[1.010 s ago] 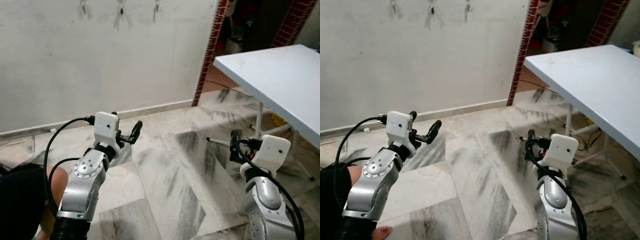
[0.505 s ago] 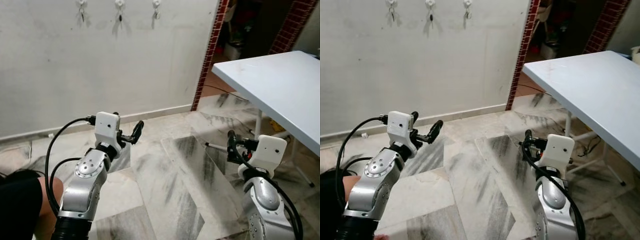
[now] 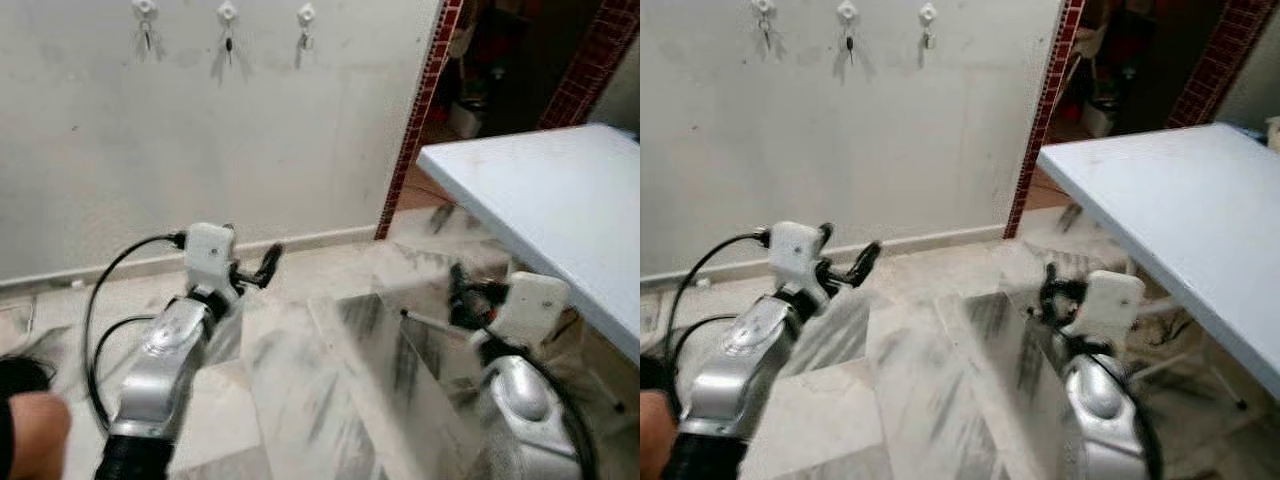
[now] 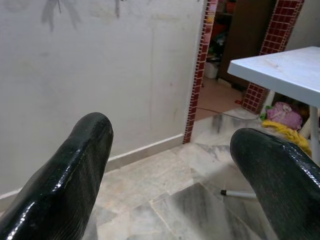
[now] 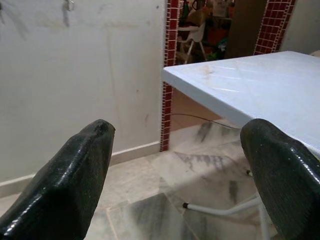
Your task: Hang keys on a hook
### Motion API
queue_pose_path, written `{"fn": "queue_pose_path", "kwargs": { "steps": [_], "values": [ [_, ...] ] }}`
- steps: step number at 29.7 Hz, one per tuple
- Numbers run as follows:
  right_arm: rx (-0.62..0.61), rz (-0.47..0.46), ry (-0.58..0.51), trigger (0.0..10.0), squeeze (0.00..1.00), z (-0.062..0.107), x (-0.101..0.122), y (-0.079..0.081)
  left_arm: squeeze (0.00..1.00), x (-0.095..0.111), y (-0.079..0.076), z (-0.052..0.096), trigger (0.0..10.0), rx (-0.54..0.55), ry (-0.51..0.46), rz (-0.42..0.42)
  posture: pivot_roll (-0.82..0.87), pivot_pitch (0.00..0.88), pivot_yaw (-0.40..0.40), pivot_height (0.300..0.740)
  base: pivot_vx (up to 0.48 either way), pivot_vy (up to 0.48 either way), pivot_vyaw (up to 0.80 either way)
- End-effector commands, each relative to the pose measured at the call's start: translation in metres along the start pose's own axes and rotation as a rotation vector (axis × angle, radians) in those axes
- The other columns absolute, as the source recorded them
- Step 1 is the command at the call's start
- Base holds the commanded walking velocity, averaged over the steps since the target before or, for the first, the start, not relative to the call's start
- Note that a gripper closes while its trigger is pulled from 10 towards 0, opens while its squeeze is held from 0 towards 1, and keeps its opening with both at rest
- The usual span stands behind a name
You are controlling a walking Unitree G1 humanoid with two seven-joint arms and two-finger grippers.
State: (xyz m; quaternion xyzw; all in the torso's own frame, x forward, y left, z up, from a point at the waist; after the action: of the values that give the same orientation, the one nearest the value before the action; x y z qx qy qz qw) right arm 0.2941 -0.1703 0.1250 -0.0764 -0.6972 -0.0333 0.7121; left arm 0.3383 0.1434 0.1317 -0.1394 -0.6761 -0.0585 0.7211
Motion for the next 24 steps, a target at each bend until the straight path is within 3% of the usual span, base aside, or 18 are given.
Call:
{"fn": "queue_pose_path", "kwargs": {
  "steps": [1, 7, 24],
  "values": [
    [-0.029, 0.021, -0.006, 10.0, 0.00, -0.0006, 0.0014, -0.0106, 0.00, 0.0018, -0.0117, -0.0040, 10.0, -0.033, -0.008, 0.019, 0.14, 0.000, -0.060, 0.740, 0.000, 0.000, 0.00],
    [-0.029, 0.019, 0.004, 10.0, 0.00, -0.0012, 0.0004, -0.0108, 0.00, 0.0012, -0.0138, -0.0042, 10.0, -0.034, -0.009, 0.027, 0.13, 0.000, -0.064, 0.740, 0.000, 0.000, -0.09],
    [-0.024, 0.030, -0.003, 10.0, 0.00, -0.0041, 0.0041, -0.0100, 0.00, 0.0091, -0.0191, -0.0116, 10.0, -0.009, -0.034, 0.074, 0.13, 0.000, -0.072, 0.740, 0.000, 0.000, -0.80]
  ]
}}
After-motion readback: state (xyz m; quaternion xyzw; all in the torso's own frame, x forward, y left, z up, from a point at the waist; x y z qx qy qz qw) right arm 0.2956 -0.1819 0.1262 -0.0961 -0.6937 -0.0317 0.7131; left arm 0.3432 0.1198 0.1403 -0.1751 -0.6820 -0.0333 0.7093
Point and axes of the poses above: a point about 5 cm out from each wrist's last joint towards the gripper, its own z axis pointing back from the gripper into the wrist, its own x axis along the axis of the wrist's last joint, y = z × x, the point moved 4 cm from there along -z, pointing out of the wrist towards the gripper, and after that the axes turned 7 degrees about z, right-handed, at the moved point
